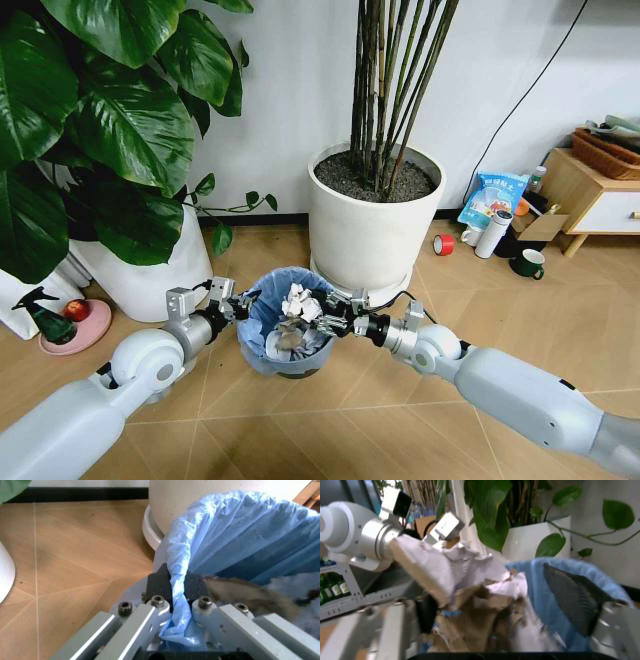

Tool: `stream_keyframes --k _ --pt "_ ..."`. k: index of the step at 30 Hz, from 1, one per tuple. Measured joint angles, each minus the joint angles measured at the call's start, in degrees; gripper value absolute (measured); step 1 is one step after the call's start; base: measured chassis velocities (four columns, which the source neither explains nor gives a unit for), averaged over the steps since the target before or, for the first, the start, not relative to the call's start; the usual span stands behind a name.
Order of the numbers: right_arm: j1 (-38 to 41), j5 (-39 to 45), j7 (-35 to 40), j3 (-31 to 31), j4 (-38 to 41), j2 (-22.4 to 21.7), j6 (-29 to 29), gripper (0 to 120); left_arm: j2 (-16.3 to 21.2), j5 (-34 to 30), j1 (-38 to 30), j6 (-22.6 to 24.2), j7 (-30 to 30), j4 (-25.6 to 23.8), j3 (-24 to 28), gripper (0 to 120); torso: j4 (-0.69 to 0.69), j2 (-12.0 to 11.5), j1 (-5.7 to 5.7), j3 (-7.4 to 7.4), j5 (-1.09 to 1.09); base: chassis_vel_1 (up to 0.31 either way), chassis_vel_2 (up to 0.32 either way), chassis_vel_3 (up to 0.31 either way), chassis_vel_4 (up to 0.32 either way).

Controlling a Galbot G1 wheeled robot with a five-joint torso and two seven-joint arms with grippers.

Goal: Pick up the trash bin and place the garbage on the floor into it.

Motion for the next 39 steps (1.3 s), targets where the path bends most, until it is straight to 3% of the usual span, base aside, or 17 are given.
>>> stream_keyframes --k 4,7,39 --pt "-0.78 -0.23 0.08 2.17 0.81 -0.45 0.0 91 0.15 0.0 0.37 0.01 -0.02 -0.14 -0.09 0 0.0 0.0 0.0 0.0 0.0 0.0 0.0 0.0 0.0" --pt "-1.12 -0.24 0.34 3.34 1.3 -0.69 0.0 98 0.22 0.02 0.47 0.01 -0.05 -0.14 -0.09 0 0.0 0.0 0.0 0.0 -0.01 0.0 0.0 0.0 0.0" --pt "-7.64 -1.9 3.25 15.95 1.98 -1.54 0.72 100 0.58 0.38 5.77 0.04 -0.25 -0.87 -5.48 0 0.0 0.0 0.0 0.0 -0.01 0.0 0.0 0.0 0.0"
